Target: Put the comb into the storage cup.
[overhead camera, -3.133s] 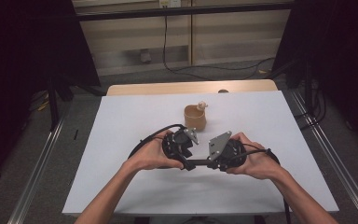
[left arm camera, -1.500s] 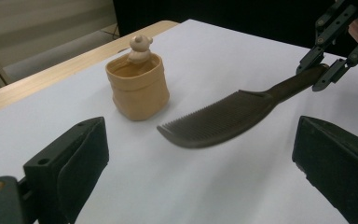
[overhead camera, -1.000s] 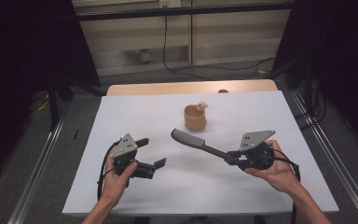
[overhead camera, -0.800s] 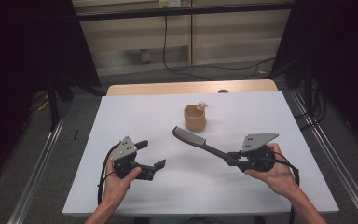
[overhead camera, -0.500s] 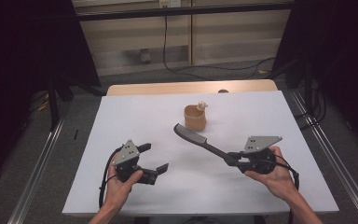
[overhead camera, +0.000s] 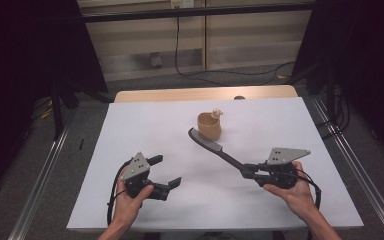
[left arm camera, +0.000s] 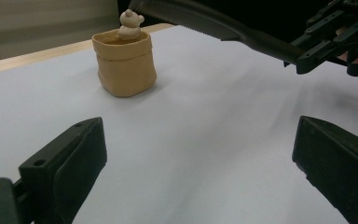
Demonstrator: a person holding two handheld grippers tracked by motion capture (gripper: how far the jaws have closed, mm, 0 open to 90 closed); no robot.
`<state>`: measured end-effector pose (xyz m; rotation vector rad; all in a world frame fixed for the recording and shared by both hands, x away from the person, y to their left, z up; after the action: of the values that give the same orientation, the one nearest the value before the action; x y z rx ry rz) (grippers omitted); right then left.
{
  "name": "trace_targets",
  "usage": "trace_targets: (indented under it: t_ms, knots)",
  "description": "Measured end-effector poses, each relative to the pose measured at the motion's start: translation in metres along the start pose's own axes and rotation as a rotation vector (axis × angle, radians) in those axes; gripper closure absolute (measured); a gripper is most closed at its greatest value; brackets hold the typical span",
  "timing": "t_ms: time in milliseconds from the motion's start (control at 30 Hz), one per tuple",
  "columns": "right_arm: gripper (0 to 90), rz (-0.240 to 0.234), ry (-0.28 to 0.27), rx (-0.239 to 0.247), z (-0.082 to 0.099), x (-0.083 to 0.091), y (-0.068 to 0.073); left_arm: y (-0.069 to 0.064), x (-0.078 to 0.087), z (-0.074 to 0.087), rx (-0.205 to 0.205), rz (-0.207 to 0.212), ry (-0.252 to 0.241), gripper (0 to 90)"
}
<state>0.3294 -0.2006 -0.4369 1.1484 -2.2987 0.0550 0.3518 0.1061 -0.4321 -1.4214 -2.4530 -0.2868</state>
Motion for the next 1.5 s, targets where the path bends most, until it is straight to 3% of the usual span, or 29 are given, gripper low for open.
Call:
trace_targets:
  t_ms: [167, 233, 433, 533, 667, 1000, 1100, 1300, 1367, 1433, 1500]
  knots:
    - [72.8, -0.03, -0.052, -0.024, 0.0, 0.001, 0.001, 0.0, 0.0, 0.001, 0.016, -0.013, 0.02, 3.9]
    - [72.8, -0.033, -0.061, -0.025, 0.001, 0.001, 0.001, -0.001, 0.0, 0.0, 0.038, 0.008, 0.002, 3.9]
    - [72.8, -0.033, -0.098, -0.025, -0.001, 0.003, 0.002, -0.005, -0.002, -0.003, 0.018, 0.016, -0.013, 3.9]
    - [72.8, -0.034, -0.129, -0.033, -0.003, 0.003, 0.003, -0.009, -0.002, -0.008, -0.014, 0.034, -0.029, 3.5]
    - [72.8, -0.048, -0.165, -0.041, -0.007, 0.006, 0.005, -0.011, -0.005, -0.015, -0.013, 0.039, -0.041, 3.2]
    - [72.8, -0.078, -0.195, -0.036, -0.012, 0.01, 0.008, -0.025, -0.019, -0.025, -0.004, 0.101, -0.06, 3.1]
    - [72.8, -0.085, -0.198, -0.025, -0.013, 0.01, 0.01, -0.03, -0.024, -0.03, -0.034, 0.11, -0.065, 3.0]
    - [72.8, -0.1, -0.196, 0.0, -0.015, 0.01, 0.015, -0.037, -0.036, -0.032, -0.047, 0.15, -0.071, 3.1]
    - [72.8, -0.101, -0.197, 0.003, -0.015, 0.01, 0.015, -0.037, -0.039, -0.035, -0.041, 0.147, -0.088, 3.1]
    - [72.8, -0.102, -0.197, 0.003, -0.015, 0.01, 0.014, -0.039, -0.043, -0.039, -0.015, 0.181, -0.113, 3.1]
    - [72.8, -0.104, -0.201, 0.004, -0.016, 0.011, 0.015, -0.041, -0.047, -0.043, -0.016, 0.189, -0.127, 3.1]
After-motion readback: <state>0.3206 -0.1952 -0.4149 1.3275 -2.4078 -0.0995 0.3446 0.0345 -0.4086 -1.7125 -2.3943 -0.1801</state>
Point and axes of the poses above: each handheld gripper's, and its own axes: x roughly backward along the jaws, z roughly out of its underside, y roughly to its left, the point moved 6 cm from there along -x, roughly forward along the jaws, and after that the axes turned 8 degrees about -x, right-handed, at the moved point
